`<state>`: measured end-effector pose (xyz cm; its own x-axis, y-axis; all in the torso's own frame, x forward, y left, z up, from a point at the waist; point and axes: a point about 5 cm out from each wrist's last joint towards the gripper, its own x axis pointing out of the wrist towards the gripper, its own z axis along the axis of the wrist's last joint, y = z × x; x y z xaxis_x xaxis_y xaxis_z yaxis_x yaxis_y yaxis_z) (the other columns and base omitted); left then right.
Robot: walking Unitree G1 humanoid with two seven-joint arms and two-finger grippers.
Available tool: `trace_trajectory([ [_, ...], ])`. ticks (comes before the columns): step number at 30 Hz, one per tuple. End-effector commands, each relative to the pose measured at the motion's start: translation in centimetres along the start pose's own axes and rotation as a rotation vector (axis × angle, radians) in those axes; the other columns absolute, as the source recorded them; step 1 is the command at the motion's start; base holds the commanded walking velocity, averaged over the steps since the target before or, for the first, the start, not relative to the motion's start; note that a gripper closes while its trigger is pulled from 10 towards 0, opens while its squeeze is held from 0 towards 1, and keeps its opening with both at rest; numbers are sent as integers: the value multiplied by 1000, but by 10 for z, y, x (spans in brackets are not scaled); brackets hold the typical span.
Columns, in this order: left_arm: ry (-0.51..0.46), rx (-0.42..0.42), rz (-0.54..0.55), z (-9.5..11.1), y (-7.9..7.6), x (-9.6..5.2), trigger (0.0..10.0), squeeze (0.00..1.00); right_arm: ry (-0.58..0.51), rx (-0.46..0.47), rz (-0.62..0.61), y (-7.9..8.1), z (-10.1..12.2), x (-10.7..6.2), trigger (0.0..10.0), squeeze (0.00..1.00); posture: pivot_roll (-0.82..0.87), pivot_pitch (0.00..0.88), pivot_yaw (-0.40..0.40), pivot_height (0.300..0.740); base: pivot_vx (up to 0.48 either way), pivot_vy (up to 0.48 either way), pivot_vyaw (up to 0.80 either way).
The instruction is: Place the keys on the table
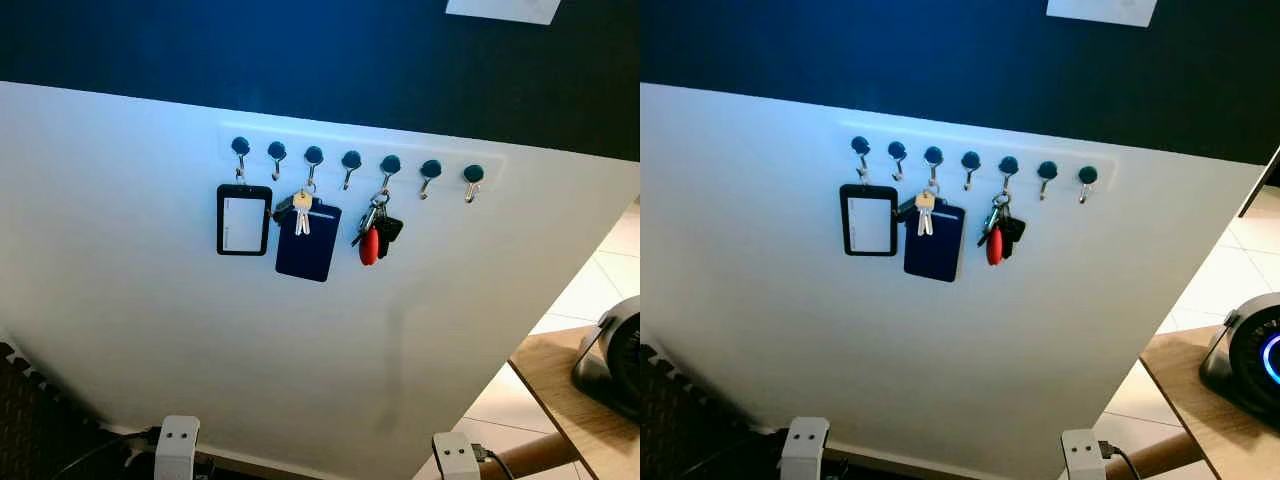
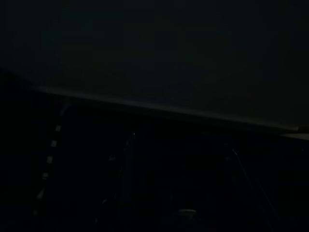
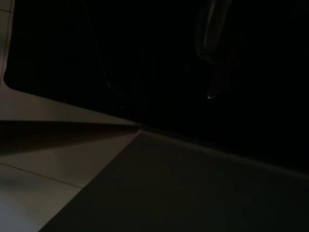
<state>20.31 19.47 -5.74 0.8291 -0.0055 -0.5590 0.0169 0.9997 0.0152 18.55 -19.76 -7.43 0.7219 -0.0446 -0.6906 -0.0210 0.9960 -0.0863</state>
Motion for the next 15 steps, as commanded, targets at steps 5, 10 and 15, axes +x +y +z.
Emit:
trace_trajectory([
  [5, 21, -31, -33, -6, -8, -1, 0, 0, 35, -31, -3, -4, -3, 0, 10000, 0, 13, 50, -65, 740, 0, 0, 0],
  [10, 29, -5, 0, -6, -5, -1, 10000, 0, 35, -32, -7, -3, 0, 1, 10000, 0, 10, 56, -61, 740, 0, 0, 0],
  [15, 9, -2, -29, -4, -7, -1, 0, 0, 39, -31, 3, -3, -2, 1, 0, 0, 16, 57, -66, 740, 0, 0, 0],
])
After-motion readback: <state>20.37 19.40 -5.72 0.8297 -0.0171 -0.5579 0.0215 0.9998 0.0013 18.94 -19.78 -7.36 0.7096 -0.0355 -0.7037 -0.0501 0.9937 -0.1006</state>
